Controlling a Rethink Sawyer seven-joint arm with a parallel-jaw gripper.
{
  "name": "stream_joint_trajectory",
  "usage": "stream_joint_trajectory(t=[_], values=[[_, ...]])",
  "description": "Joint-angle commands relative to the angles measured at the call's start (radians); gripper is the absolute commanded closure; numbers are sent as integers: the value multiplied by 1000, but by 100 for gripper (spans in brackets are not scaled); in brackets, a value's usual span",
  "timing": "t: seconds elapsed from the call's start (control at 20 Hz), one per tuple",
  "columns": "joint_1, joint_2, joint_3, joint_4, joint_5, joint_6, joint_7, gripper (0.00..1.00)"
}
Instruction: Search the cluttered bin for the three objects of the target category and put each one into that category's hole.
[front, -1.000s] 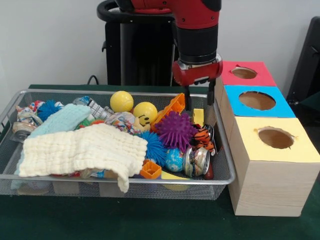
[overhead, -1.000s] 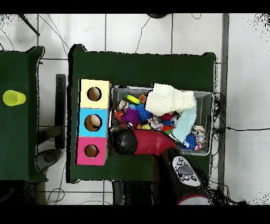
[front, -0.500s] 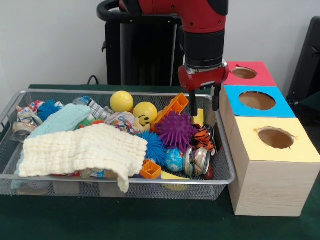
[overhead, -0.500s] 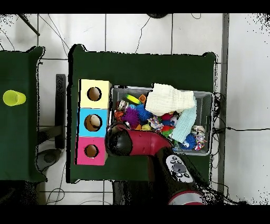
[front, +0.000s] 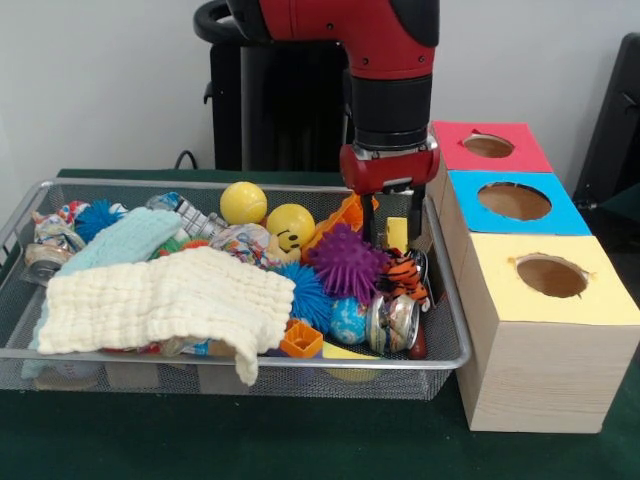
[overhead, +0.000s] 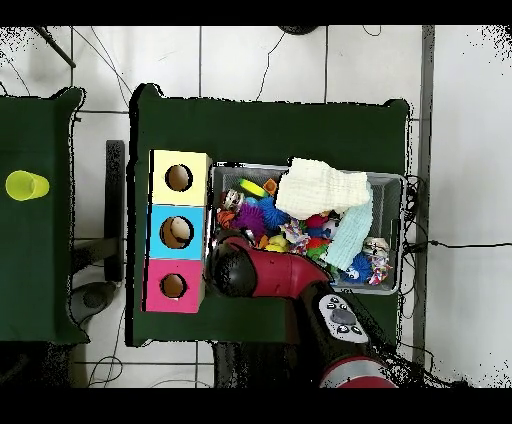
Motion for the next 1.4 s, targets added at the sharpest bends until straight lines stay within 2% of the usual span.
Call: stream_joint_trajectory(t=[0.05,1.05,1.4], values=[[-19,27,-16,-66,2,-61,191,0],[-49,33,58,-77,-33,29,103,0],[-24,13,15,-75,-25,37,117,0]])
